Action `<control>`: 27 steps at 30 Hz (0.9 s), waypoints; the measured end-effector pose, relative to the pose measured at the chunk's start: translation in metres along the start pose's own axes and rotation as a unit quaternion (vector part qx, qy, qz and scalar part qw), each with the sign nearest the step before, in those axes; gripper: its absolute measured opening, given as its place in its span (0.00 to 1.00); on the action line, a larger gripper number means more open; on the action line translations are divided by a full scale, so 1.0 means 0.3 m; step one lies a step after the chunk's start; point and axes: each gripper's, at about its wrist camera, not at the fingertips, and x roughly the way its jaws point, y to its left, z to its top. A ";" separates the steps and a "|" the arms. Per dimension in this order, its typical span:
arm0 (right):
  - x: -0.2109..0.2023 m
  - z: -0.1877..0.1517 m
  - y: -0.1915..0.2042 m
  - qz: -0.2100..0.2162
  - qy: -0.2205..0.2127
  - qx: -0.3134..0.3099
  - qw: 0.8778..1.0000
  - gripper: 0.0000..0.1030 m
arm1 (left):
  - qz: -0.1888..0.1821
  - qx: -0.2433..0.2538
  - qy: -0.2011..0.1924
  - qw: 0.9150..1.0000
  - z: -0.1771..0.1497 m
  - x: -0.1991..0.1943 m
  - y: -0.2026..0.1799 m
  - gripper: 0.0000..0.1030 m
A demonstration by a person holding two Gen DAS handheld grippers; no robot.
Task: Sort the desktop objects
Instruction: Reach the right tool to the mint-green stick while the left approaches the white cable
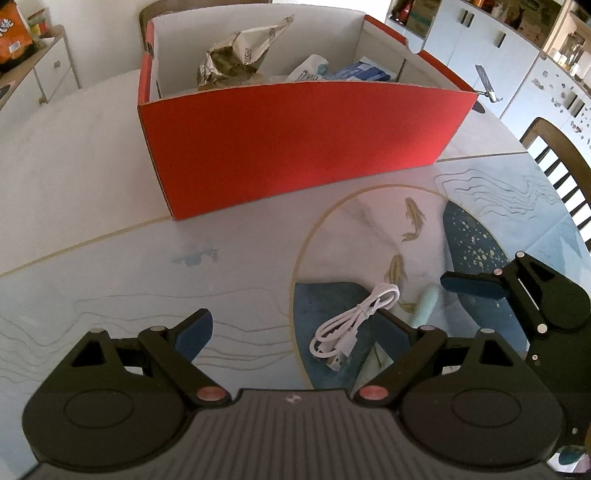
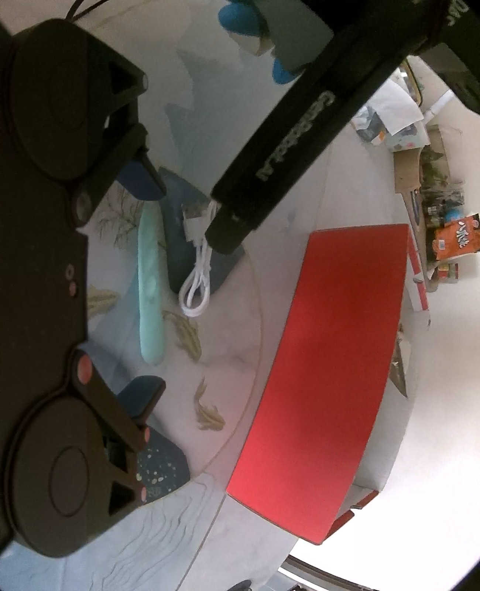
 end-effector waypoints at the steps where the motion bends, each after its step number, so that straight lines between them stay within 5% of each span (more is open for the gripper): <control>1: 0.002 -0.002 -0.004 0.004 0.002 0.004 1.000 1.00 | 0.000 0.000 0.001 1.000 0.000 0.001 0.000 0.91; 14: -0.012 -0.024 -0.025 0.009 0.003 0.011 1.000 1.00 | -0.002 -0.001 0.002 1.000 0.000 0.010 0.009 0.91; 27: -0.023 -0.045 0.005 -0.035 -0.005 0.062 0.997 1.00 | -0.005 0.002 0.004 1.000 0.000 0.024 0.002 0.91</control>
